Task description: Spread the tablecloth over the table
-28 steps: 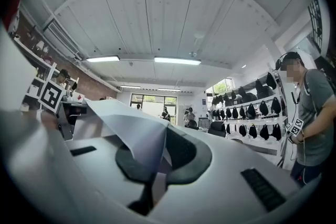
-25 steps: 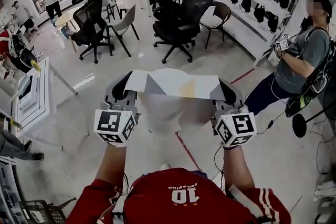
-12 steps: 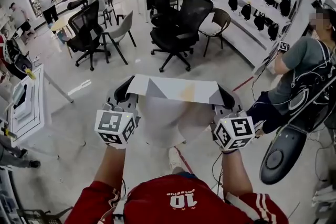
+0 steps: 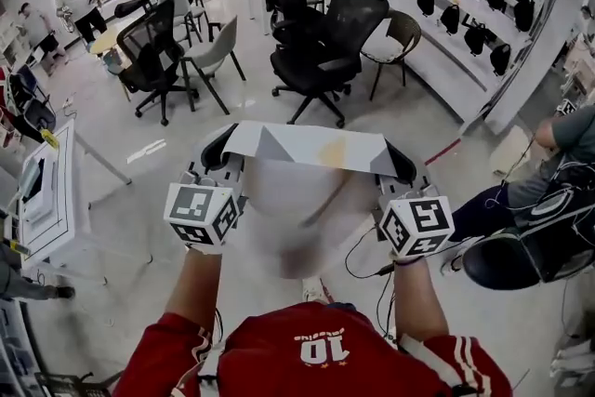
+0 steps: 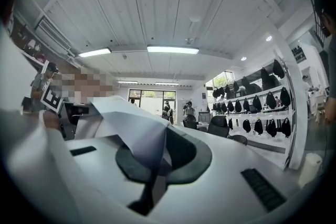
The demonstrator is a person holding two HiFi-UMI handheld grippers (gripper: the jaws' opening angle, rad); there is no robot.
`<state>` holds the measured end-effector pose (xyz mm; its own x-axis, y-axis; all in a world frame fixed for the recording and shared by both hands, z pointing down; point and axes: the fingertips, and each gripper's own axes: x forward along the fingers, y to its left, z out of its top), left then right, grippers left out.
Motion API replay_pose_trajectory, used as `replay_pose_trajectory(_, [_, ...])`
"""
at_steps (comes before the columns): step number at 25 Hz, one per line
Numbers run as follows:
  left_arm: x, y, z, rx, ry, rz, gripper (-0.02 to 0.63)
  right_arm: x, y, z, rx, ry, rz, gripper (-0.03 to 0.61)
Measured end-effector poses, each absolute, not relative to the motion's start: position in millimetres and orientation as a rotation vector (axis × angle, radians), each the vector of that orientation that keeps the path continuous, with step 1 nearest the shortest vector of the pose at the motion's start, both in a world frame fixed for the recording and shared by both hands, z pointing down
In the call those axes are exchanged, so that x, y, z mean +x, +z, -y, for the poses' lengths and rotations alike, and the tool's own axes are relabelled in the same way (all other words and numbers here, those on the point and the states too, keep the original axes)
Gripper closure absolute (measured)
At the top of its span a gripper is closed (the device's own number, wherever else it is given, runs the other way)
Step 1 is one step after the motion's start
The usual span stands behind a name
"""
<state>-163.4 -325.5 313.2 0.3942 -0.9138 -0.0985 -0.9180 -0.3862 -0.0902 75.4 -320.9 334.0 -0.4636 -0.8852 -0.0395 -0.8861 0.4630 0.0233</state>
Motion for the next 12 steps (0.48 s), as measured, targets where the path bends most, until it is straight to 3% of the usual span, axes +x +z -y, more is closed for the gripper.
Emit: replay_pose_trajectory(12, [-134, 274, 431, -2.422, 0.066, -1.663, 0.603, 104, 295, 434, -1.569, 0.141, -2.653, 0.563])
